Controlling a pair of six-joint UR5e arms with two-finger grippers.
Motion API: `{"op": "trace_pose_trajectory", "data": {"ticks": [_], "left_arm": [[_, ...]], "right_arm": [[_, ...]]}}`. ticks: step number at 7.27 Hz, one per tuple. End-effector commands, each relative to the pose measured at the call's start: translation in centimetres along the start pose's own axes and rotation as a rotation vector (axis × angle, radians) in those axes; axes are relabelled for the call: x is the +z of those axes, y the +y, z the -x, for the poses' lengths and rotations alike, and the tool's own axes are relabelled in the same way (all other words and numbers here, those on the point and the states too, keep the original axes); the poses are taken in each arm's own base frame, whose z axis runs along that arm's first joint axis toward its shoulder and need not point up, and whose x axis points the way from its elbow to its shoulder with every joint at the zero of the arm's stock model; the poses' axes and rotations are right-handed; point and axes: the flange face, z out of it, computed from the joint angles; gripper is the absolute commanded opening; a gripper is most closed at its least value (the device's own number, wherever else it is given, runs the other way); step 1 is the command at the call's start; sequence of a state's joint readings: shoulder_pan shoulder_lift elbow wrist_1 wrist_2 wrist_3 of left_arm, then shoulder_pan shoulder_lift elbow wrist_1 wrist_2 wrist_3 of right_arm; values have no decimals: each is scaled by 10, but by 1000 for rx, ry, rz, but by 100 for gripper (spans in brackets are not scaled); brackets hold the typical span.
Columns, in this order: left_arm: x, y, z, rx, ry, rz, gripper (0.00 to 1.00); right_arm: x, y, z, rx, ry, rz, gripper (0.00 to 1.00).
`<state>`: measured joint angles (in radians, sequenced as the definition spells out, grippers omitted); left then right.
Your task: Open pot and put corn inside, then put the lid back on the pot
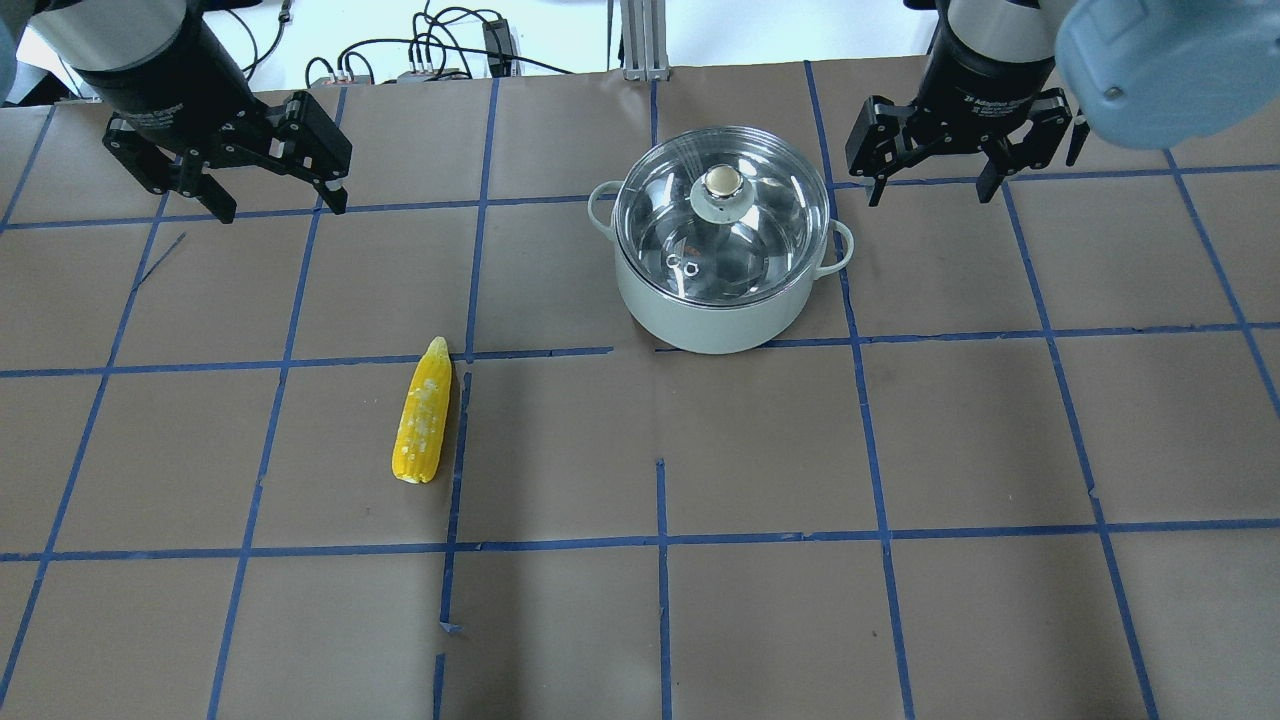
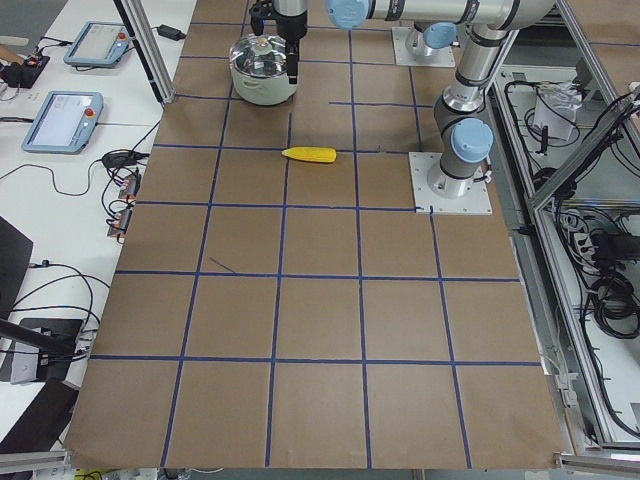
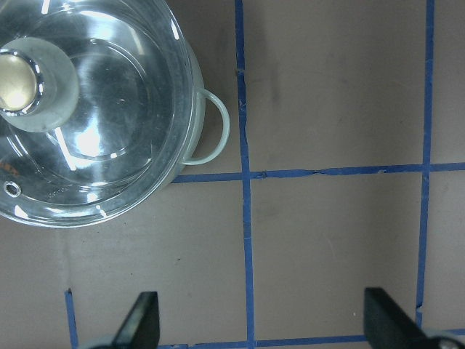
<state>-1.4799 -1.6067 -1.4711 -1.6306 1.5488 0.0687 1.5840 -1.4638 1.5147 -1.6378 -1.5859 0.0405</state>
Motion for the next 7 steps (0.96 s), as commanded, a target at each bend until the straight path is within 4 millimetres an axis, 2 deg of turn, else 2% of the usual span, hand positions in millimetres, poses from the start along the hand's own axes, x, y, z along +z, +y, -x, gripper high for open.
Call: {"op": "trace_pose_trajectory", "data": {"ticks": [1,2,4,7], "left_arm": [[0,0,0,-5,0,1,100],[1,1,0,-6,0,2,100],[2,0,0,-3,0,4,100],[2,0,0,-3,0,4,100]], "right_arm": [[-6,-1,1,-6,-9,-16,100],[-14,-4,7,-8,-11,-29,100],[-16,-14,50,-45,-19,-54,100],[6,-83,134,-39,-22,-65,100]]}}
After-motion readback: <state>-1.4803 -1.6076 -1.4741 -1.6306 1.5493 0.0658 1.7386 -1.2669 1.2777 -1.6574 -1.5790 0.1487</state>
